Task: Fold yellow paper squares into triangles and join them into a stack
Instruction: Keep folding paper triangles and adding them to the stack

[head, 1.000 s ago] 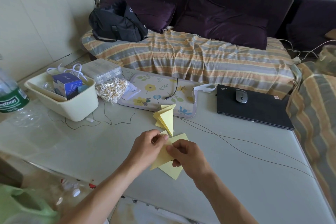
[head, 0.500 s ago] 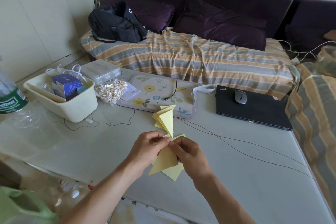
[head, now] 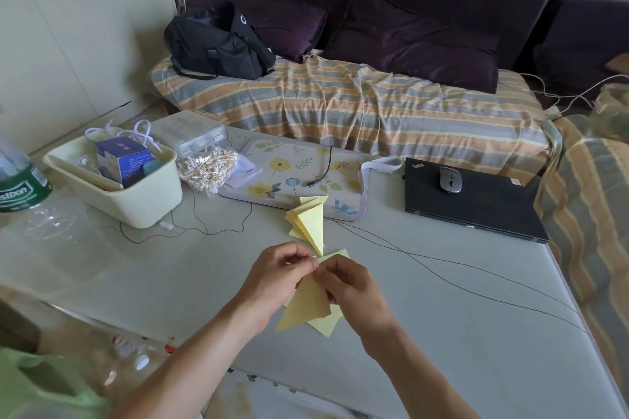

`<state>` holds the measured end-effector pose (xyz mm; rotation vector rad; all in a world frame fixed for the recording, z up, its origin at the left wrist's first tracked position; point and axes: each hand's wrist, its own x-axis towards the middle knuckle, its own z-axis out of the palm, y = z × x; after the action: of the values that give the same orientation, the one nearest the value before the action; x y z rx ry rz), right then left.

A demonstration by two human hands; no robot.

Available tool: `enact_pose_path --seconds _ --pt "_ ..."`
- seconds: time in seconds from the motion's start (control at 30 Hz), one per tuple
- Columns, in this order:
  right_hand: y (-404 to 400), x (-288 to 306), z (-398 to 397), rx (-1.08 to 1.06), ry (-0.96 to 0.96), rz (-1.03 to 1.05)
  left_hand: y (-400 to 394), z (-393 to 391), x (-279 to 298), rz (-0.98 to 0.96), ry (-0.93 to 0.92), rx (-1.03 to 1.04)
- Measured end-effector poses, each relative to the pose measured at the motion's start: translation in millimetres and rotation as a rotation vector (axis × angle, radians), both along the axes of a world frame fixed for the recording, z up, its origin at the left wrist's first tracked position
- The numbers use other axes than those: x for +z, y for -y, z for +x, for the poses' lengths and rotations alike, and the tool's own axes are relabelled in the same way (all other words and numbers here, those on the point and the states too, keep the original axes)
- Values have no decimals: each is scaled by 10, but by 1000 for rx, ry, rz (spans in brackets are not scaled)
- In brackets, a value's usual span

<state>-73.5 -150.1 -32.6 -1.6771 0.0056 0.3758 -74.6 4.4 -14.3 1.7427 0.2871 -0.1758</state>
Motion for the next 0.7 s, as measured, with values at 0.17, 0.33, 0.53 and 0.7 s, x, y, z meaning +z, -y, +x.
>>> enact_pose_path --seconds 0.17,0.33,0.53,0.7 --pt "14 50 9 4 29 16 27 -10 7 -28 -21 -35" --pt "-8 48 3 27 10 -6 3 -16 14 -5 31 -8" --pt "-1 48 -11 0 24 27 -28 -11 31 43 45 -39" --pt "5 57 2 -6 43 -3 3 -28 28 61 53 -9"
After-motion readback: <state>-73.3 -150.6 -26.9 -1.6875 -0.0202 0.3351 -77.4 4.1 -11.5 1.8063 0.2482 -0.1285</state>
